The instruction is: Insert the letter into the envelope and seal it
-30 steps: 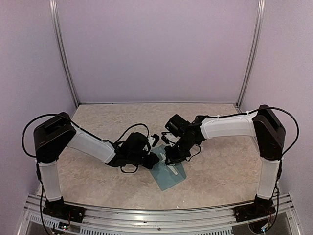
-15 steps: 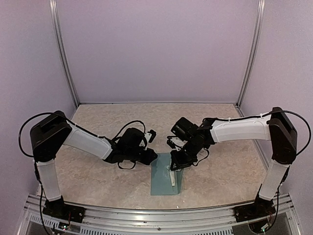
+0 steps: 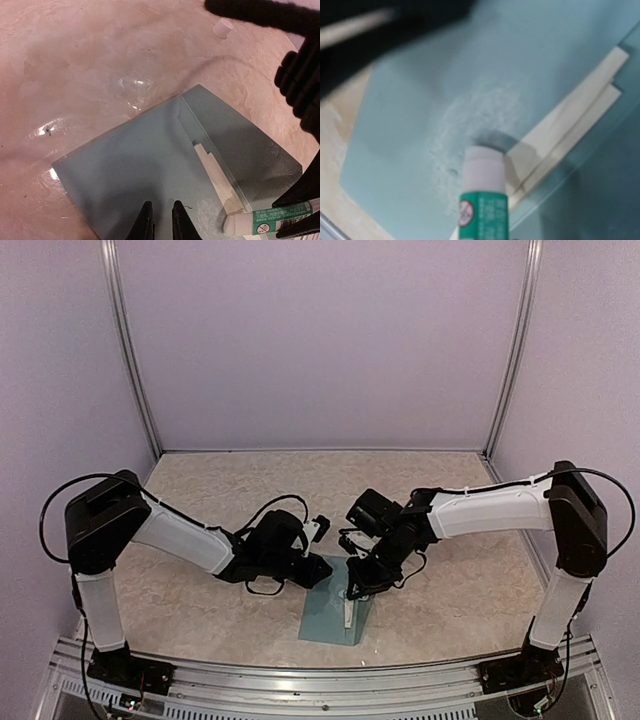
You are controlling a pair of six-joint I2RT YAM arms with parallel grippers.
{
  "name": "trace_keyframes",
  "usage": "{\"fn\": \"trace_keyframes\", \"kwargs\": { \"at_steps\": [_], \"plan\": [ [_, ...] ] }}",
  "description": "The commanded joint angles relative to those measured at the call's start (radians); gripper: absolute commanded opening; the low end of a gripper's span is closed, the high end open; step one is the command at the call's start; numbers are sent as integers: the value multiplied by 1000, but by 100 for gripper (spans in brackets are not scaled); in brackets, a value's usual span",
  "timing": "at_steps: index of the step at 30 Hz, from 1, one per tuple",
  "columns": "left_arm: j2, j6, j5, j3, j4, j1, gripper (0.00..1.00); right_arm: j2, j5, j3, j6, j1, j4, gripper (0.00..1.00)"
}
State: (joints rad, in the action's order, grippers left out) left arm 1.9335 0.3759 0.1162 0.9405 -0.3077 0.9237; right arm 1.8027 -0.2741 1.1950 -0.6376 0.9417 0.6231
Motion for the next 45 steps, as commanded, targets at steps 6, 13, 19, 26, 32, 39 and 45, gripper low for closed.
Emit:
{"fn": "trace_keyframes", "kwargs": {
  "at_steps": [6, 13, 19, 26, 32, 39, 45],
  "plan": [
    [79, 2, 21, 38, -28, 15, 13, -22, -48, -29, -49, 53, -32, 4],
    [92, -3, 6, 21, -11, 12, 12, 2, -63, -9, -52, 75, -40, 3],
    [86, 1, 5, 0, -17, 14, 12, 6, -73, 4, -46, 77, -66, 4],
    [81, 0, 3, -9, -19, 15, 12, 45, -40, 13, -40, 76, -31, 3],
    [79, -9, 7, -13, -21, 18, 11, 61, -4, 19, -40, 64, -12, 3],
    [78, -14, 7, -20, -21, 18, 11, 51, 49, 21, -31, 33, 7, 4],
    [76, -15, 5, -24, -19, 20, 11, 62, 78, 18, -11, 6, 9, 4]
  ]
}}
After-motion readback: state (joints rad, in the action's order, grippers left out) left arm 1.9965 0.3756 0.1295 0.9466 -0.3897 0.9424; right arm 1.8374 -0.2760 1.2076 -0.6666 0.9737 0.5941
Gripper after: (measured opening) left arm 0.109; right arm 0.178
